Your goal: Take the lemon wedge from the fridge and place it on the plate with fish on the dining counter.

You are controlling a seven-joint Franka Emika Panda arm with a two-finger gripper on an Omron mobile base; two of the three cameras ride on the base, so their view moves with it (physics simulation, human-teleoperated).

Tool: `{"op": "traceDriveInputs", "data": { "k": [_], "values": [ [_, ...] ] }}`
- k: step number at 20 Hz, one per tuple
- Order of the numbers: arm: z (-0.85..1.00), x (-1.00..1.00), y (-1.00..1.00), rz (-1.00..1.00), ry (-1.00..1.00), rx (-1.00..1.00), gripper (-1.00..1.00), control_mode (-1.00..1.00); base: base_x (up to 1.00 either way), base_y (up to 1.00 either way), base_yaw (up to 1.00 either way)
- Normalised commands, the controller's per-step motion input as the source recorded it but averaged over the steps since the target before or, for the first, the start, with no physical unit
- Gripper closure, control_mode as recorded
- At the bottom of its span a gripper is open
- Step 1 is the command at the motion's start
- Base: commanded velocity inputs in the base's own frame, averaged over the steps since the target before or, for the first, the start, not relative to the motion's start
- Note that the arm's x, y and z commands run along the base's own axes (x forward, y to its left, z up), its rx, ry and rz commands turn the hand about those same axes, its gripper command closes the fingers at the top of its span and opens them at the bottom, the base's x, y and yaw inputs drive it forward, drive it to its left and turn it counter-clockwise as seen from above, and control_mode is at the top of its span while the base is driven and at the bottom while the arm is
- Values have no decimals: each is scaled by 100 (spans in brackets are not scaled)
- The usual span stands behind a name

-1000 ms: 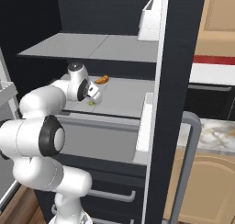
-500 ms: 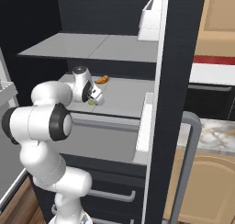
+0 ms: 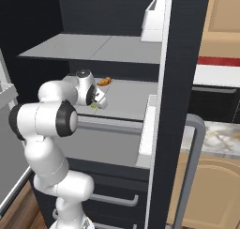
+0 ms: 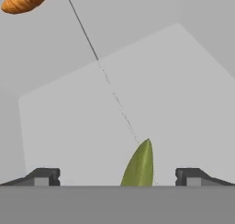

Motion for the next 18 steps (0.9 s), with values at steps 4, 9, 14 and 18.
{"op": "traceDriveInputs", "data": {
  "k": [4,9,14,18],
  "values": [
    [-23,1,0,0,0,0,100,-100,0,0,0],
    [-5,0,0,0,-2,0,100,-100,0,0,0],
    [0,0,0,0,0,0,100,-100,0,0,0],
    [22,-10,2,-1,-3,0,100,-100,0,0,0]
  ]
}}
